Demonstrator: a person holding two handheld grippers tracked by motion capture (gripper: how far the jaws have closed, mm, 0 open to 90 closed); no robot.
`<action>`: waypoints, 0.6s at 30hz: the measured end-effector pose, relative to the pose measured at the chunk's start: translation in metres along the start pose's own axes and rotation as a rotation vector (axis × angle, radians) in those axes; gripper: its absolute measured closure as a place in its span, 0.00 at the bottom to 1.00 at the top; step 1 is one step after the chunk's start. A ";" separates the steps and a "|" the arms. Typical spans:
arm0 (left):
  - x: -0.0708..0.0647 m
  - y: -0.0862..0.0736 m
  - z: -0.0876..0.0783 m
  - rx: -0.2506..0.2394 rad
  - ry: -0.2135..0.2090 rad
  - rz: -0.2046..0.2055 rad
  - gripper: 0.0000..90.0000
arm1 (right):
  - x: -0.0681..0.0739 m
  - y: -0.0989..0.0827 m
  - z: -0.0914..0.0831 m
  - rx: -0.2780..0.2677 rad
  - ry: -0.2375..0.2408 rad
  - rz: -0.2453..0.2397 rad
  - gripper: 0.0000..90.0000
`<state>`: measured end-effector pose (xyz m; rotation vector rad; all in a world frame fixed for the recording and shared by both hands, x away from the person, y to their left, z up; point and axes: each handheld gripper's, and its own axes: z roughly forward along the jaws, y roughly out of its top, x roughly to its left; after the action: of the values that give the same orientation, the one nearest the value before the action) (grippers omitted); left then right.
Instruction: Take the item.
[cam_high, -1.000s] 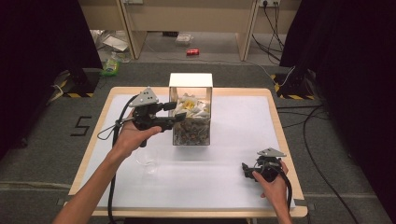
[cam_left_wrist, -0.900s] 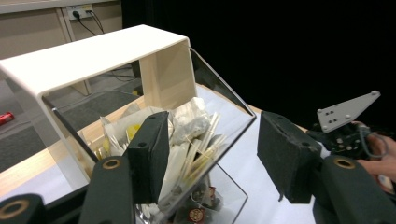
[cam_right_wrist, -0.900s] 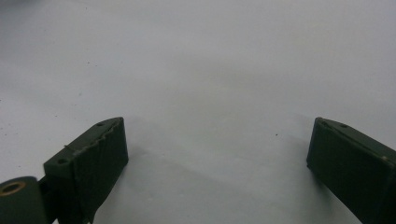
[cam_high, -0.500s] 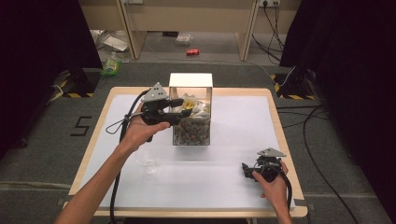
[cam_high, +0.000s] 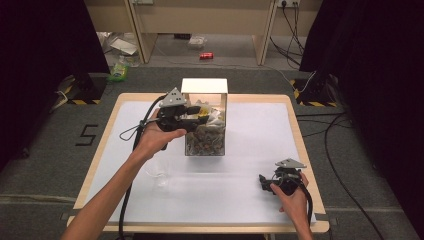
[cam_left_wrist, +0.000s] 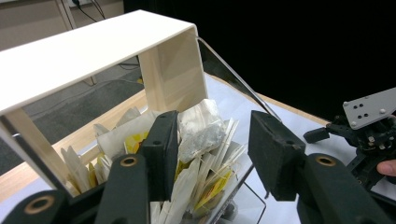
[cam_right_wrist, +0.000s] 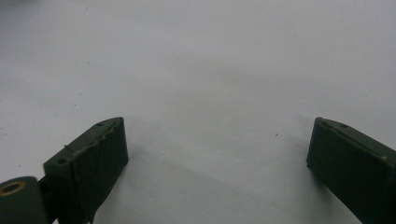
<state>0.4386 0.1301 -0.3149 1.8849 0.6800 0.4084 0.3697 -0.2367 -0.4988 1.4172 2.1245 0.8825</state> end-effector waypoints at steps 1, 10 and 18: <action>0.000 0.000 0.001 0.003 -0.001 0.000 0.60 | 0.000 0.000 0.000 0.000 0.001 0.003 0.07; 0.003 -0.001 0.013 0.029 0.010 -0.002 0.66 | 0.000 0.000 0.000 0.000 0.000 0.000 0.07; 0.004 -0.003 0.019 0.048 0.025 0.023 0.76 | 0.000 0.000 0.000 0.000 0.001 0.000 0.07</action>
<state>0.4511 0.1197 -0.3254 1.9373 0.6909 0.4350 0.3697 -0.2367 -0.4988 1.4173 2.1248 0.8831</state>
